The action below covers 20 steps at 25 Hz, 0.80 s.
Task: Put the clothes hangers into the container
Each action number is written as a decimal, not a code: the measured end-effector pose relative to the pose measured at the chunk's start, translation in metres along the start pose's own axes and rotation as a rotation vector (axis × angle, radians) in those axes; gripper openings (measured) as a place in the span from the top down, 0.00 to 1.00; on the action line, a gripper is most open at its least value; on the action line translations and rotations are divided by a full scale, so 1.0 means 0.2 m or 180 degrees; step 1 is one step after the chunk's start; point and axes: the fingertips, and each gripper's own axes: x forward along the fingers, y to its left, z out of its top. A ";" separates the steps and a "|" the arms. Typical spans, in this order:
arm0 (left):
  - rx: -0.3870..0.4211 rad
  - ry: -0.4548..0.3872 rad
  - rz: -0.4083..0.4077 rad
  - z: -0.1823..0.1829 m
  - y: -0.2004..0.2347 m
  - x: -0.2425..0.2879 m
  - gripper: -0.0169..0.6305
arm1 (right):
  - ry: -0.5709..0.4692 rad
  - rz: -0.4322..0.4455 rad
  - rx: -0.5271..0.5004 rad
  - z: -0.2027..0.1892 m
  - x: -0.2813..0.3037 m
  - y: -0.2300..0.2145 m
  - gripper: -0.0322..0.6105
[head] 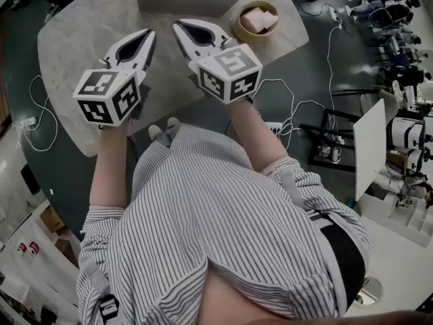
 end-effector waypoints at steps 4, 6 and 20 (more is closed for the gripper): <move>-0.0074 -0.0002 0.0053 -0.02 -0.01 0.03 0.96 | 0.0022 0.0068 -0.0032 0.02 -0.01 -0.04 0.93; -0.0081 -0.0001 0.0067 -0.01 -0.01 0.05 0.96 | 0.0015 0.0086 -0.0048 0.03 -0.01 -0.07 0.93; -0.0019 0.0051 0.0170 0.00 0.01 0.09 0.96 | 0.0083 0.0243 -0.0136 0.00 0.00 -0.12 0.93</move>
